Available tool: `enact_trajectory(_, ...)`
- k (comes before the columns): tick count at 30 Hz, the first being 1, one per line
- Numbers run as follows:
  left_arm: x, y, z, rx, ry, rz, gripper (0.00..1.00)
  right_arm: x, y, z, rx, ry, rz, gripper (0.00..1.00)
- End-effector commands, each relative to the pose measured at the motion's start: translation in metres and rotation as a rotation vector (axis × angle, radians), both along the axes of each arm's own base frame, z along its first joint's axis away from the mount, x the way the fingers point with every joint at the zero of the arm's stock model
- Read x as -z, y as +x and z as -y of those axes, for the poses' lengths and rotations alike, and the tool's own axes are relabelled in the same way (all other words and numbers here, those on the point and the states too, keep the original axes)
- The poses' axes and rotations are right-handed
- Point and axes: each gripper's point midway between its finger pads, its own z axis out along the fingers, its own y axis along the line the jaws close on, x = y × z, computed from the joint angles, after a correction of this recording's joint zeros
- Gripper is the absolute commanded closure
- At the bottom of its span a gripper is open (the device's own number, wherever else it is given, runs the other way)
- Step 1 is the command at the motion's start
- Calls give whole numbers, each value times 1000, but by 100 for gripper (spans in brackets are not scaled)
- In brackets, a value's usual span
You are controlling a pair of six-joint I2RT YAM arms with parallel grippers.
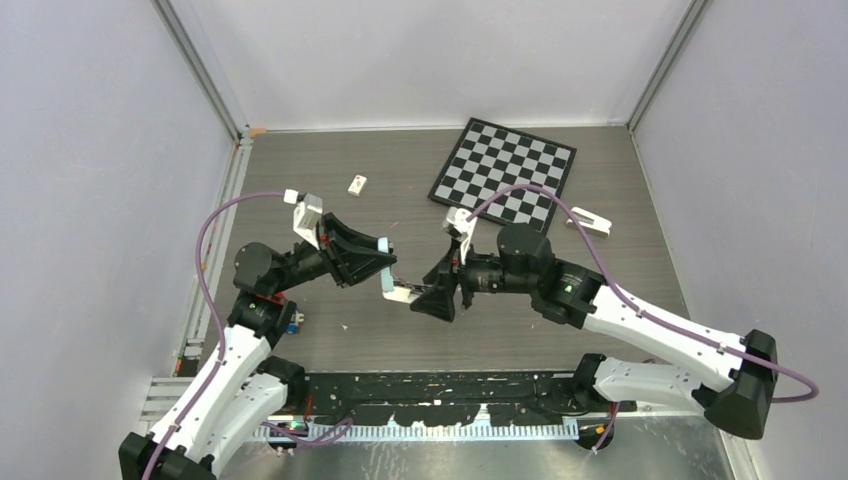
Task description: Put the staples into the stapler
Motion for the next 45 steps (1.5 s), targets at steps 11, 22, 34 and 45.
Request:
enact_trajectory(11, -27, -17, -3, 38, -58, 92, 100, -12, 14, -54, -47, 2, 121, 50)
enact_trajectory(22, -34, 8, -13, -128, -75, 65, 44, -16, 26, -43, 105, 132, 95, 81)
enact_trajectory(34, -19, 40, -76, -611, 36, 66, 10, 58, 143, 22, 728, -153, 63, 82)
enact_trajectory(45, 23, 38, -92, -702, 225, 71, 0, 159, 247, 85, 1057, -517, -27, 80)
